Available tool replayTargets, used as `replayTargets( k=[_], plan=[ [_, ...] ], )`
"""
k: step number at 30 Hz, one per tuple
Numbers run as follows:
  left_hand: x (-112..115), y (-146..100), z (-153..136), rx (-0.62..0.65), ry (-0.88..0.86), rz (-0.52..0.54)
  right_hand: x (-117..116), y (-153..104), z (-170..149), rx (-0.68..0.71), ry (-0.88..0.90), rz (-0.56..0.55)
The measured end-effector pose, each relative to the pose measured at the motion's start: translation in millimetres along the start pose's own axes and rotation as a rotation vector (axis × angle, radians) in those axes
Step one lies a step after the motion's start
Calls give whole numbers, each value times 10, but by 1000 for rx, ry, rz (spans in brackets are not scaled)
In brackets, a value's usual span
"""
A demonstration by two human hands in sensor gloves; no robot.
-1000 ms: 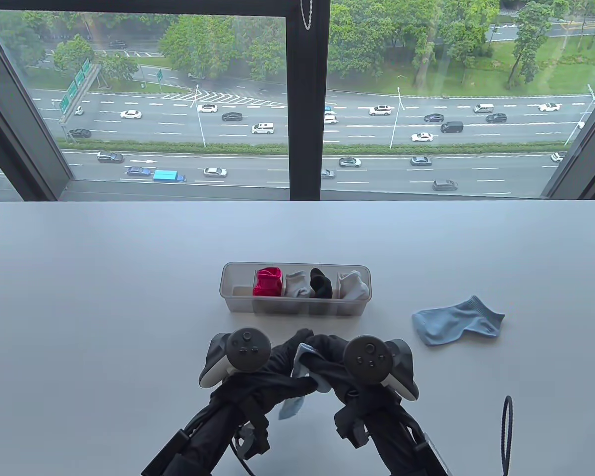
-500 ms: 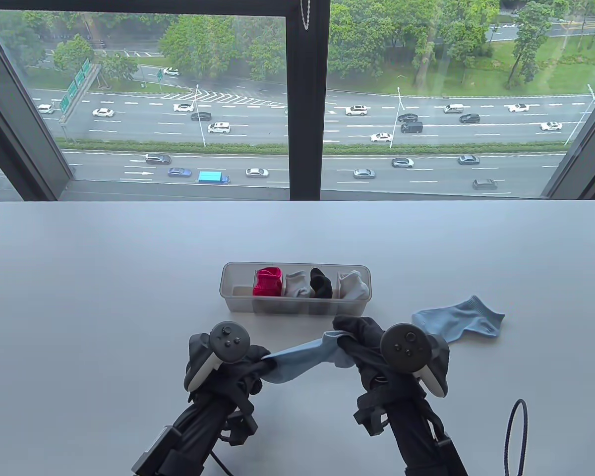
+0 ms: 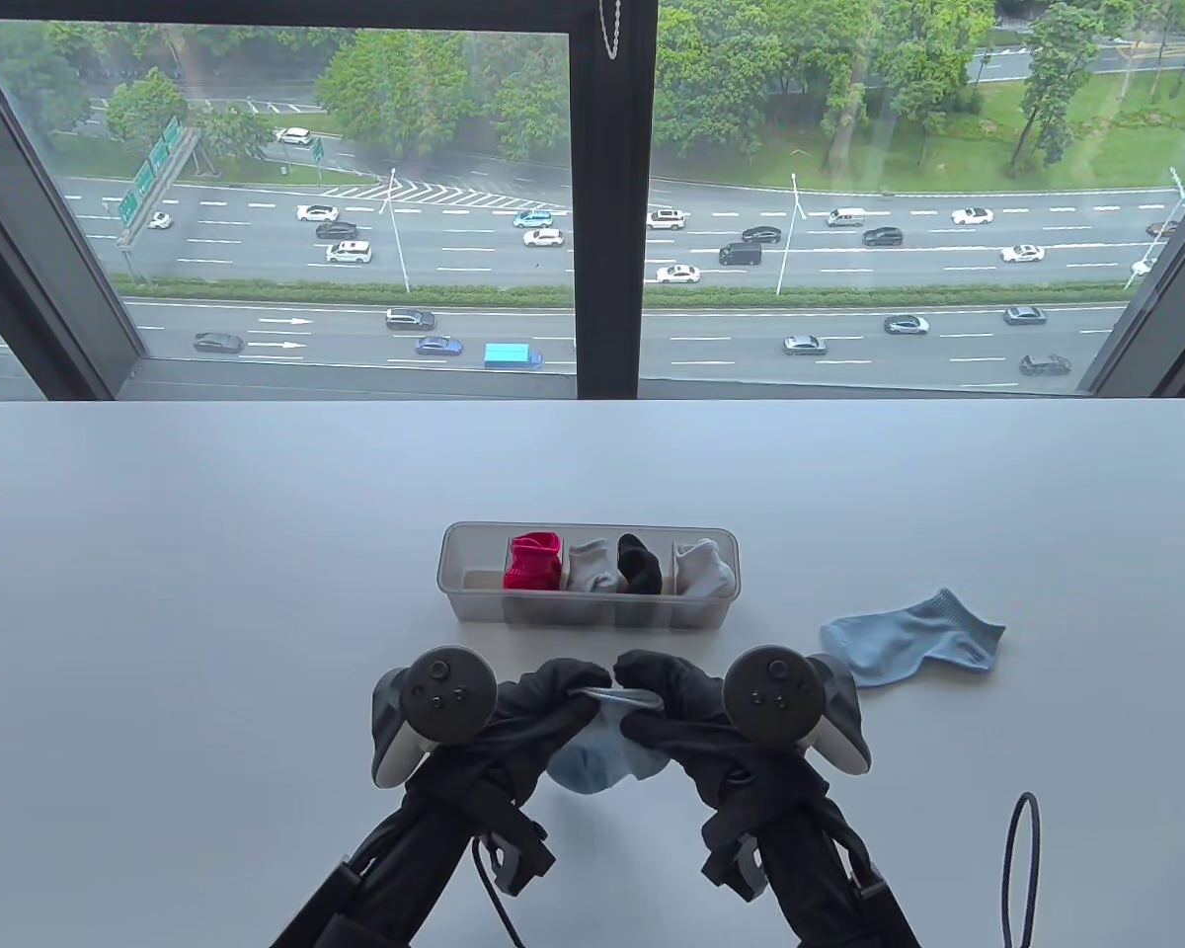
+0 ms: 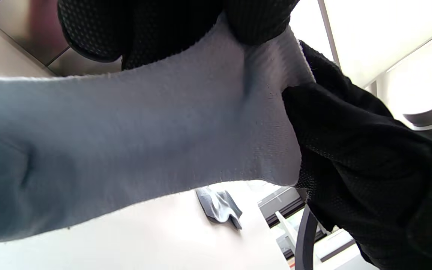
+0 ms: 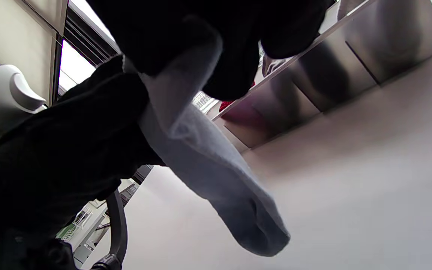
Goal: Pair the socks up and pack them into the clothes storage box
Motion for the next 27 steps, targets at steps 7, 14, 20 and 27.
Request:
replayTargets(
  k=[7,14,20,27],
  plan=[
    [390,110,-372,-228,225,-144,-125,73,-583,-293,-131,-104],
    [162,2,-605,-382,858,-199,-600,83,-571,-383,-426,317],
    [66,-94,-826,-460,799,-226,-842,140,-805,-468,-421,431],
    [6,-80,-792,-449,771,-191,608,-10,-1292,-767,-508,-131]
  ],
)
Point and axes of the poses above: the tracker on the back of each hand, its own z axis roughly to the thumb side, its own y axis roughly from the wrist to the fingertips, x = y × z, the point moved 4 cm from there along y, roughly from the wrist to the fingertips, and after that the axes turned 4 degrees about y, right-handed, at the moved point
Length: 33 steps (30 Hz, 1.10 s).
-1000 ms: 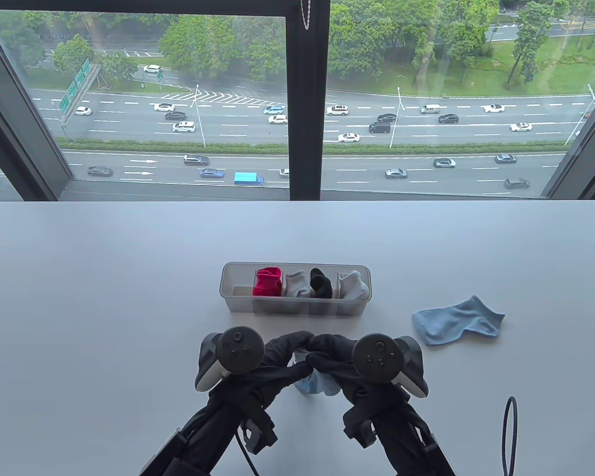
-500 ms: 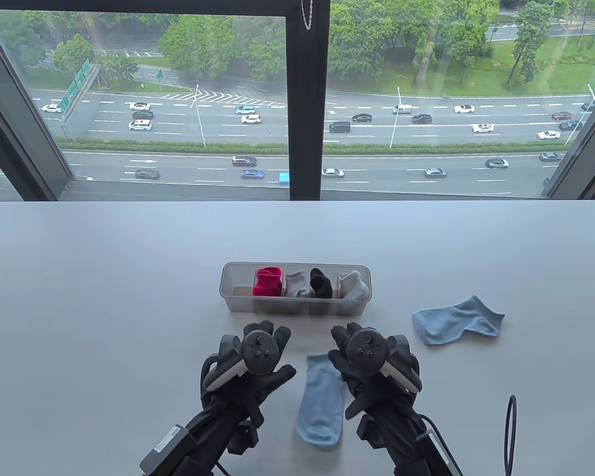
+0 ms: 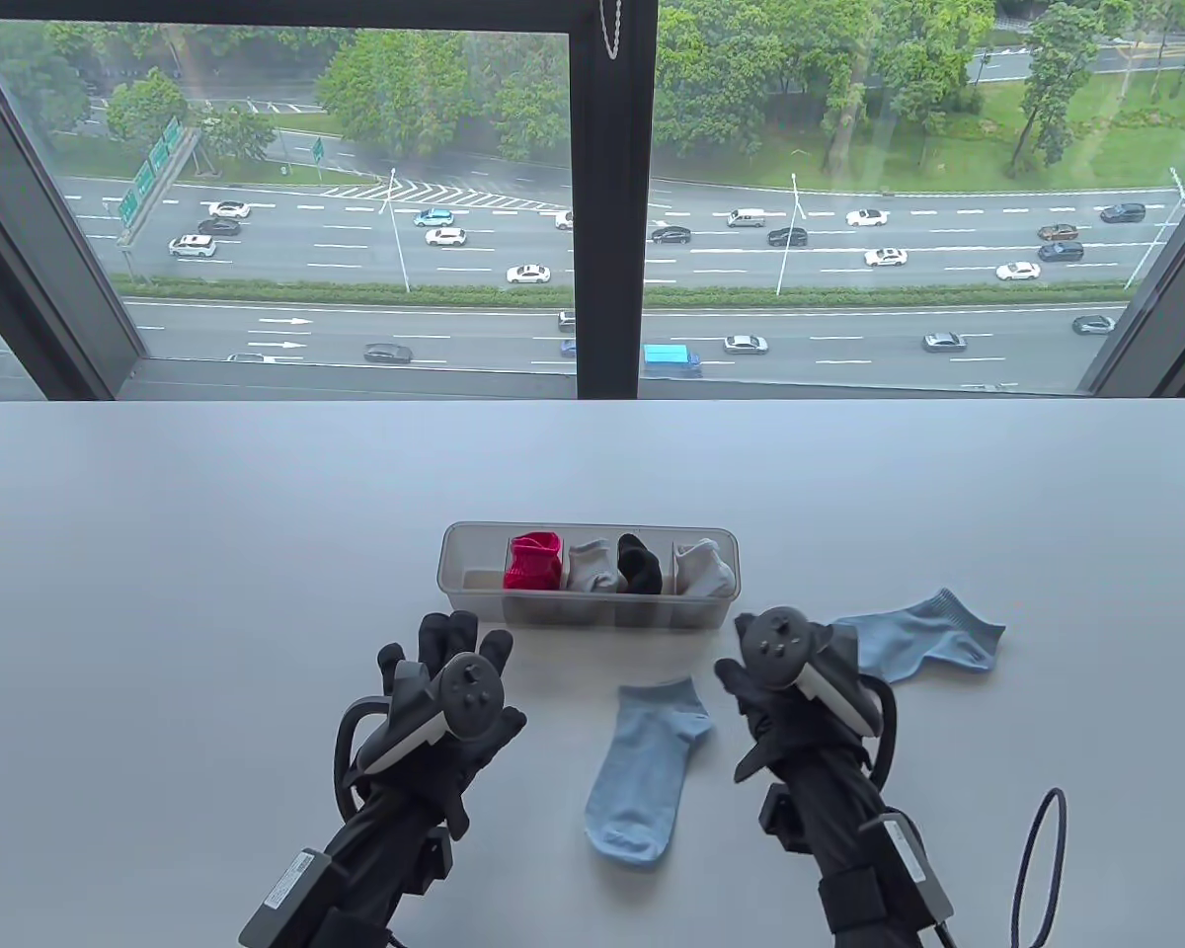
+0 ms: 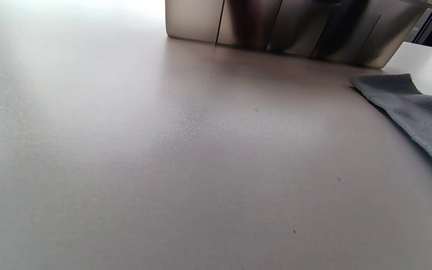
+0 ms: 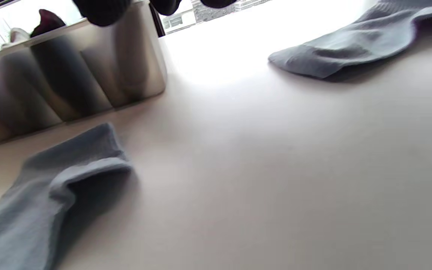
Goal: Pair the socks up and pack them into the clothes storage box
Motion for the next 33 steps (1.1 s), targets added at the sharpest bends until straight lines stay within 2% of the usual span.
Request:
replayTargets(
  k=[2,6,9,10,11,12,14,15,17,19,22,23,26,29,30,31,32,33],
  plan=[
    [-19,13,18,5,-3,0,145,240,-464,-192,-13,-36],
    [-46,24,55,21,-6,2,168,495,-1022,-394,-69,9],
    [-70,12,96,42,-3,7,17,603,-1209,-414,-84,92],
    [-78,9,112,51,-5,12,10,598,-1209,-416,-90,75],
    [-86,5,131,64,-9,15,74,574,-1168,-391,-125,-21],
    [-88,1,147,74,-15,17,113,567,-1135,-365,-157,-66],
    [-103,-24,205,117,-33,35,121,513,-1068,-307,-219,-49],
    [-116,-39,230,144,-46,51,123,473,-1036,-288,-199,-75],
    [-168,-81,282,221,-131,100,195,344,-864,-203,-113,-180],
    [-236,-116,303,276,-270,138,345,154,-535,-51,-111,-259],
    [-241,-135,338,368,-547,98,497,-273,122,202,-83,-343],
    [-208,-130,373,415,-686,46,499,-466,405,306,-48,-366],
    [-113,-116,465,507,-1031,-76,361,-890,1005,514,-27,-397],
    [-22,-108,544,571,-1305,-137,26,-1209,1444,683,12,-351],
    [-16,-102,533,567,-1364,-116,-96,-1263,1520,736,32,-303],
    [-8,-91,467,506,-1414,-57,-188,-1294,1543,765,47,-261],
    [19,-91,362,392,-1400,7,-209,-1300,1521,774,50,-256],
    [-18,-74,291,396,-1367,105,-198,-1280,1461,776,43,-251]
  ],
)
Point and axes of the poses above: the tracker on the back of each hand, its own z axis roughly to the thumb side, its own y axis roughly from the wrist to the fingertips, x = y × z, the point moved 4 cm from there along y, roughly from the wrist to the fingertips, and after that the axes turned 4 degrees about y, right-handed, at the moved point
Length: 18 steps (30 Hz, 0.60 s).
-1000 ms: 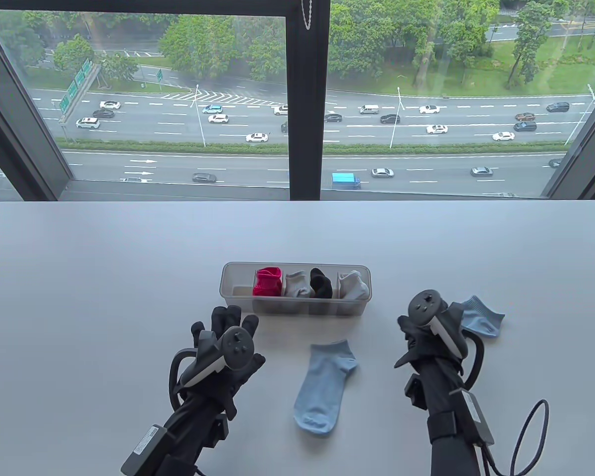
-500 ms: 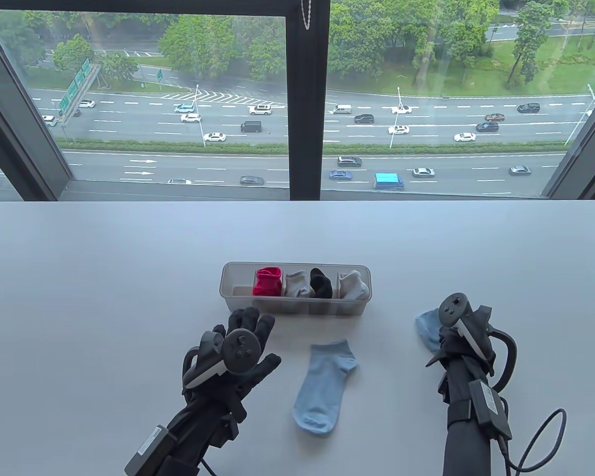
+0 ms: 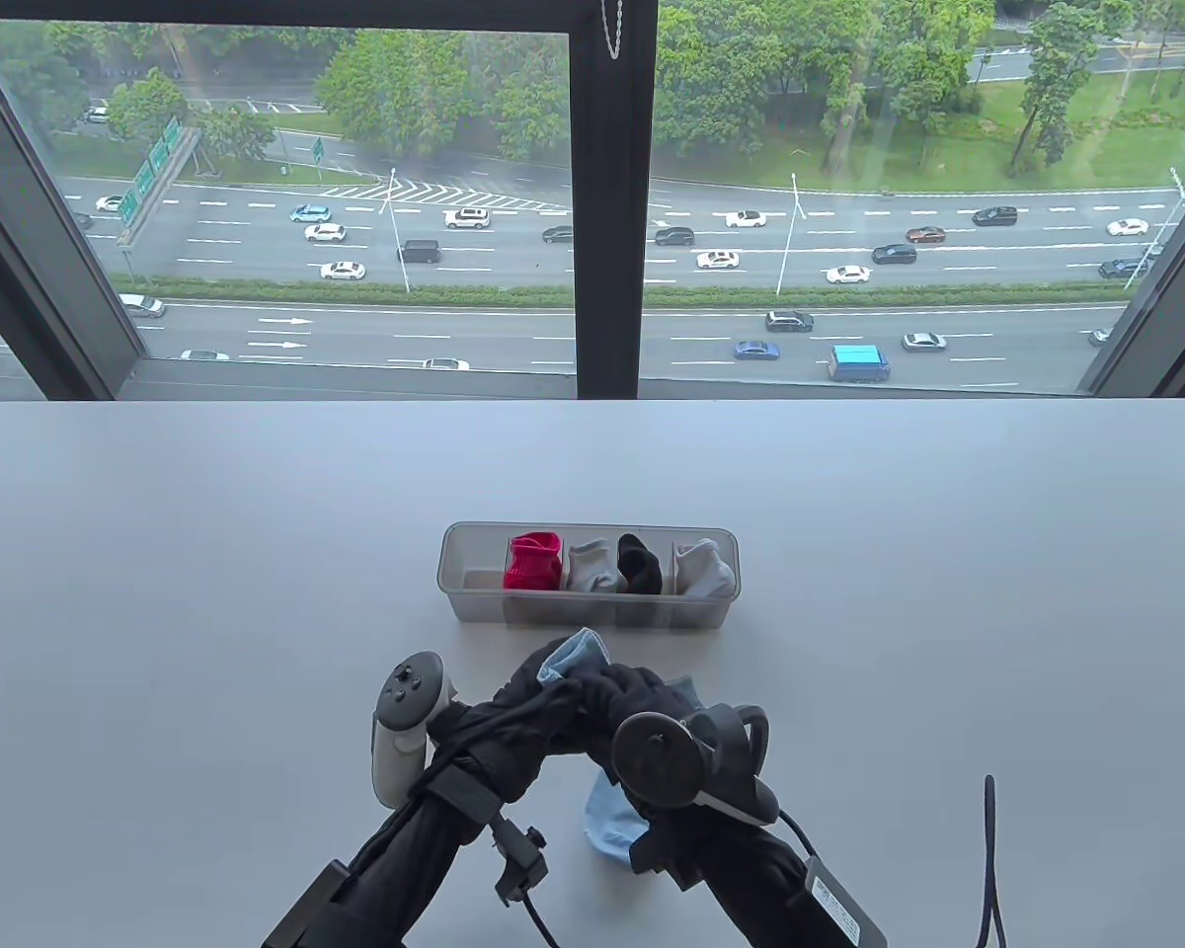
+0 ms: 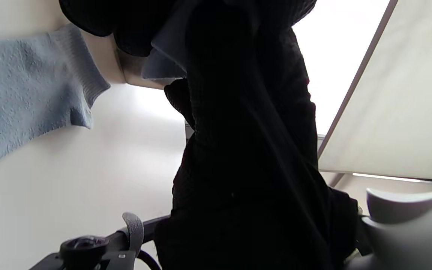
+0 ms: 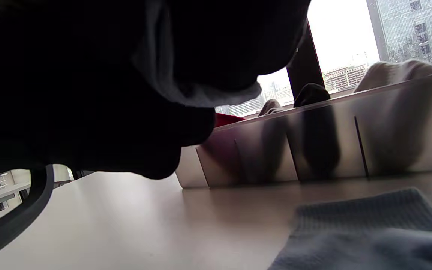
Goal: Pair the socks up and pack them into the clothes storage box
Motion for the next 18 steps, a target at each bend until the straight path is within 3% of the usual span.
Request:
replayTargets(
  k=[3,5,6,8,10,12,14,15,18],
  plan=[
    [-71,-33,63,30,42,32,155,-78,-231,-87,81,-169],
    [-24,-24,127,76,-9,-8,161,-87,-419,-162,191,-98],
    [21,-21,164,96,-12,-31,83,-78,-488,-179,304,28],
    [85,-13,210,122,9,-43,-55,-80,-541,-184,496,148],
    [115,-9,222,115,45,-32,-62,-101,-591,-231,585,46],
    [81,-28,194,45,156,15,65,-147,-678,-294,591,-161],
    [8,-60,144,-52,295,76,167,-156,-701,-272,597,-194],
    [6,-61,151,-43,336,67,201,-162,-707,-265,584,-206],
    [92,-44,321,42,480,-70,262,-137,-672,-214,544,-187]
  ],
)
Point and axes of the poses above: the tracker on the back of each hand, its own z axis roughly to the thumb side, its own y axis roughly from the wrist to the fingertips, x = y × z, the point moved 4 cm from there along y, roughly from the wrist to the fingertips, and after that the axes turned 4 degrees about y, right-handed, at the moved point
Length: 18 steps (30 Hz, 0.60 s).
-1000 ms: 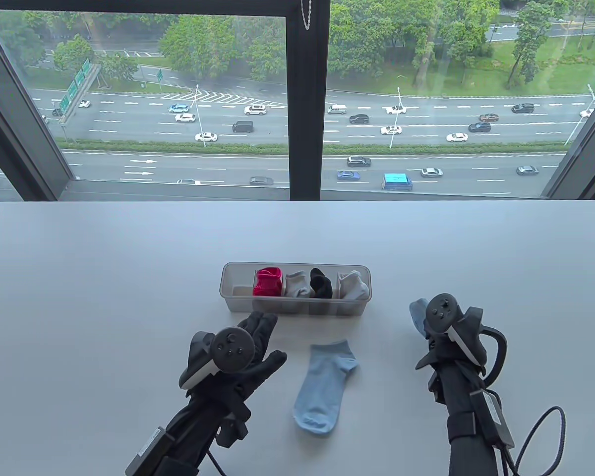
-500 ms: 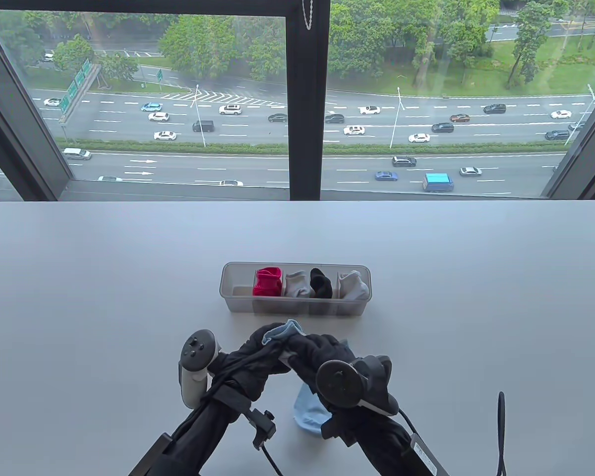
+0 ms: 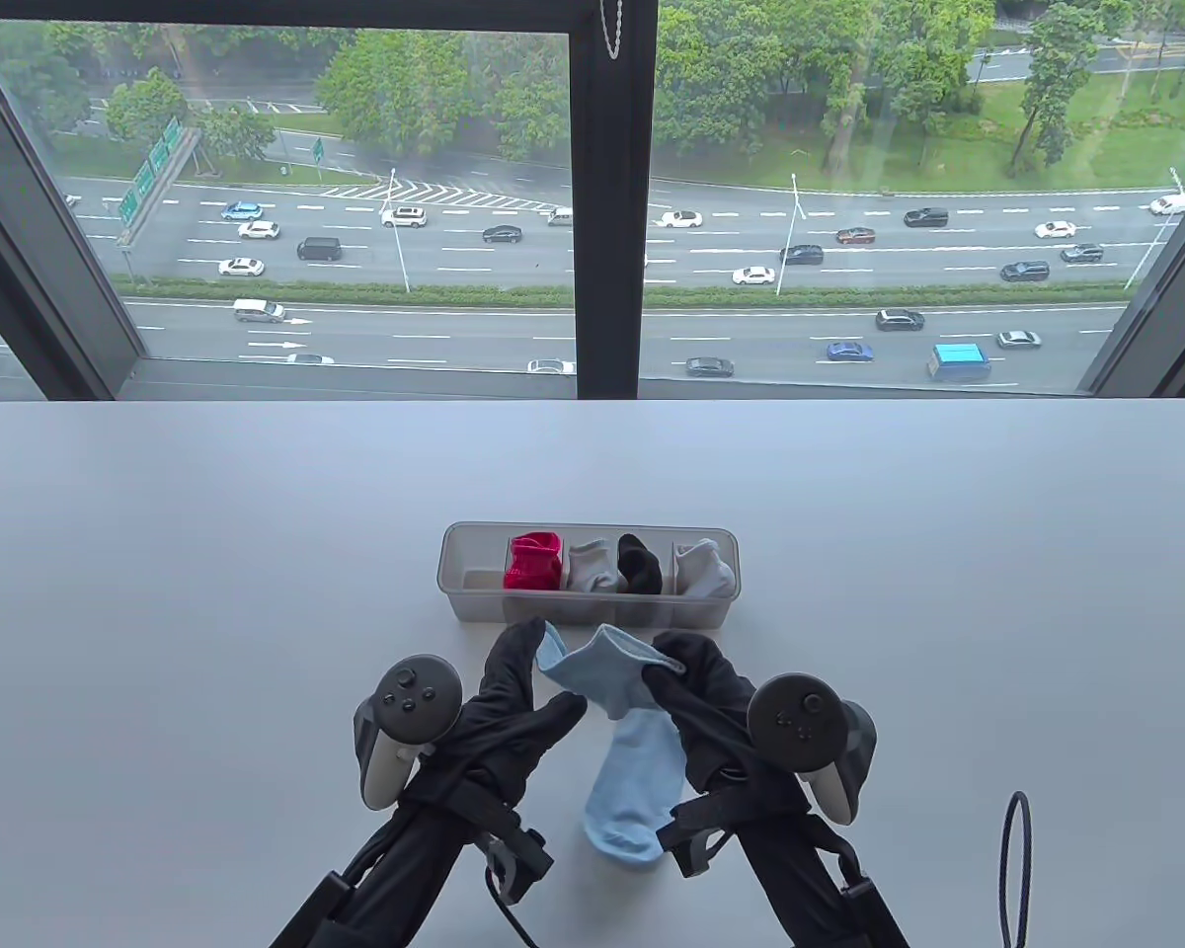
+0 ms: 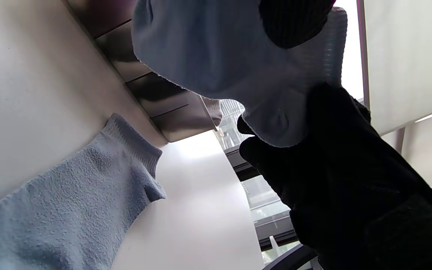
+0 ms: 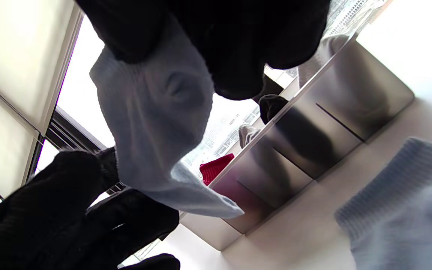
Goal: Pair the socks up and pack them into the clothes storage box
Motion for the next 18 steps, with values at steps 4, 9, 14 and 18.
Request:
replayTargets(
  k=[4,9,14,18],
  plan=[
    [3,66,290,35,56,-48,-44,18,137,46,-1,117],
    [18,230,386,-12,-40,-100,114,33,139,-93,56,193],
    [491,602,13,-312,64,-303,-56,130,-401,-435,-210,215],
    [836,786,-389,-446,213,-361,-348,154,-856,-620,-413,282]
  ],
)
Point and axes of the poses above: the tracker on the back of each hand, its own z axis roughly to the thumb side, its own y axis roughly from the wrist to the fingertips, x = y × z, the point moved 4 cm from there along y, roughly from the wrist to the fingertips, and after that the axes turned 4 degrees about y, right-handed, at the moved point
